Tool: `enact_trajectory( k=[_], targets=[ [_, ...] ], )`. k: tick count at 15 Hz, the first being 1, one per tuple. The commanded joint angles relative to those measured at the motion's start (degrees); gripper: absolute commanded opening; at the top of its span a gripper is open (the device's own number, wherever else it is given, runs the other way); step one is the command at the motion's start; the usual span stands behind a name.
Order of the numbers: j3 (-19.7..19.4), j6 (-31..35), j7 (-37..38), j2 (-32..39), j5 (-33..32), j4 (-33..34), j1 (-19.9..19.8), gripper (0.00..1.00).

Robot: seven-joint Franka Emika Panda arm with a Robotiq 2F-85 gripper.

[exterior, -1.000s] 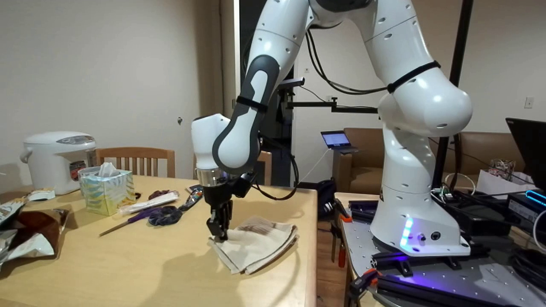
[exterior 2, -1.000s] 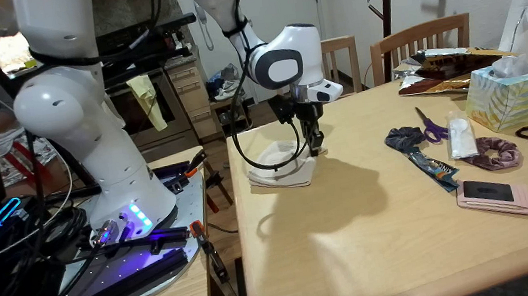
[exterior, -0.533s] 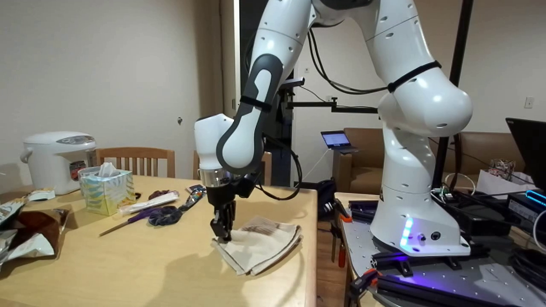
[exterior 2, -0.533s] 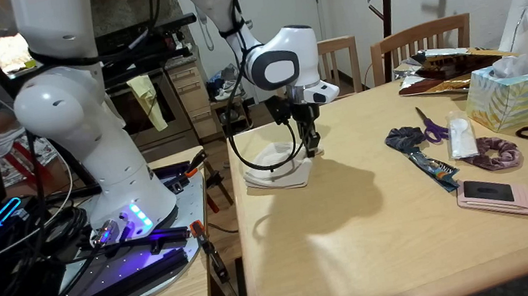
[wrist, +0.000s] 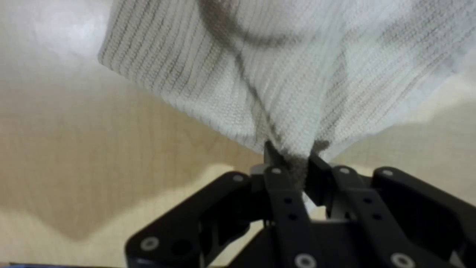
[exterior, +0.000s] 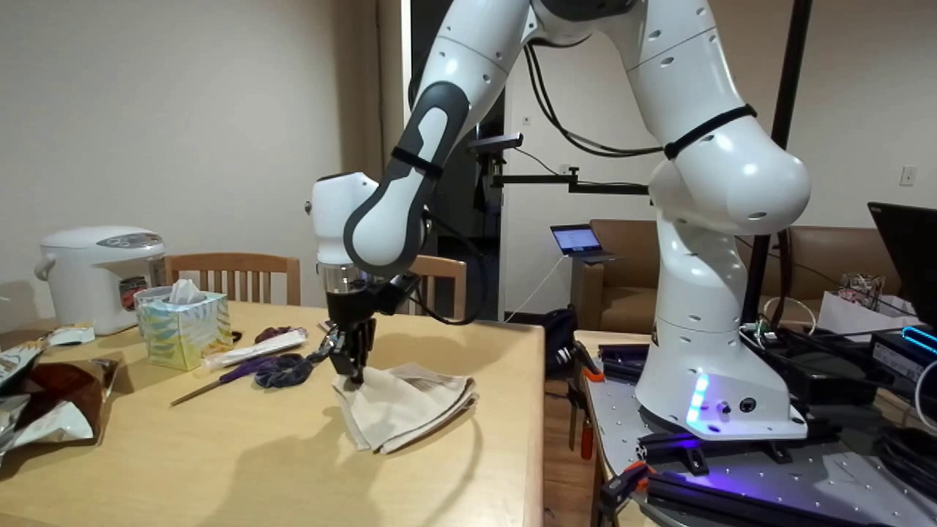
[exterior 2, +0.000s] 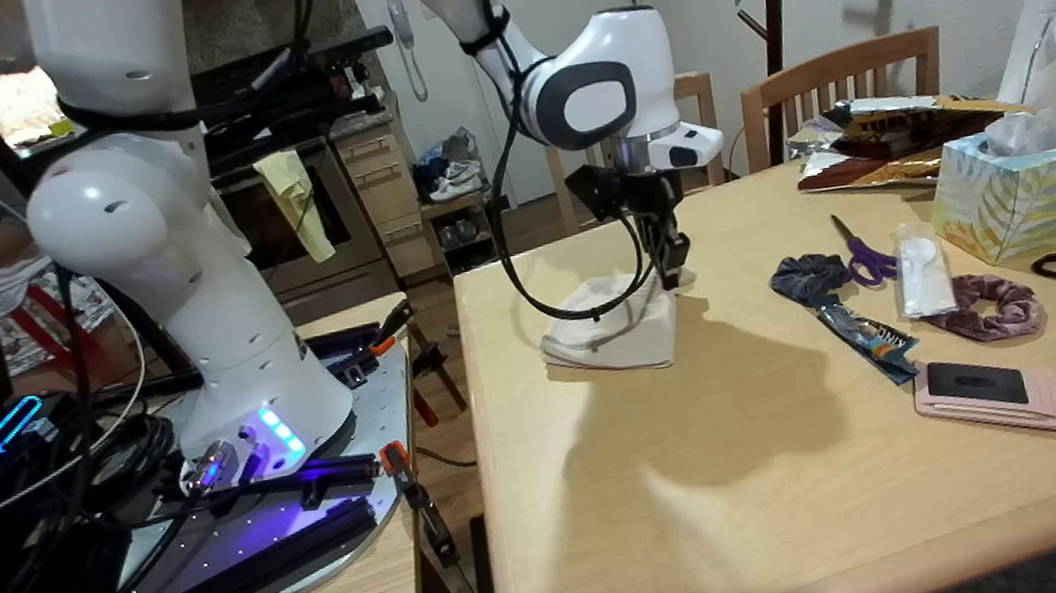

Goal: Move the plastic spoon forward then wipe the table with the cloth.

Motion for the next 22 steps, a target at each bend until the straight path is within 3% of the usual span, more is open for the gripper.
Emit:
enact_trajectory(
  k=[1, 6, 13, 22],
  targets=[
    [0.0, -4.4, -1.7, 1.3, -2.1, 5.6, -1.6, 0.04],
    [0.7, -8.0, -4.1, 3.7, -2.6, 10.6, -3.1, 0.04],
    [0.9, -4.5, -4.5, 8.3, -2.4, 11.6, -3.3, 0.04],
    [-0.8, 1.8, 0.2, 4.9, -2.2, 1.1, -1.4, 0.04]
  ],
)
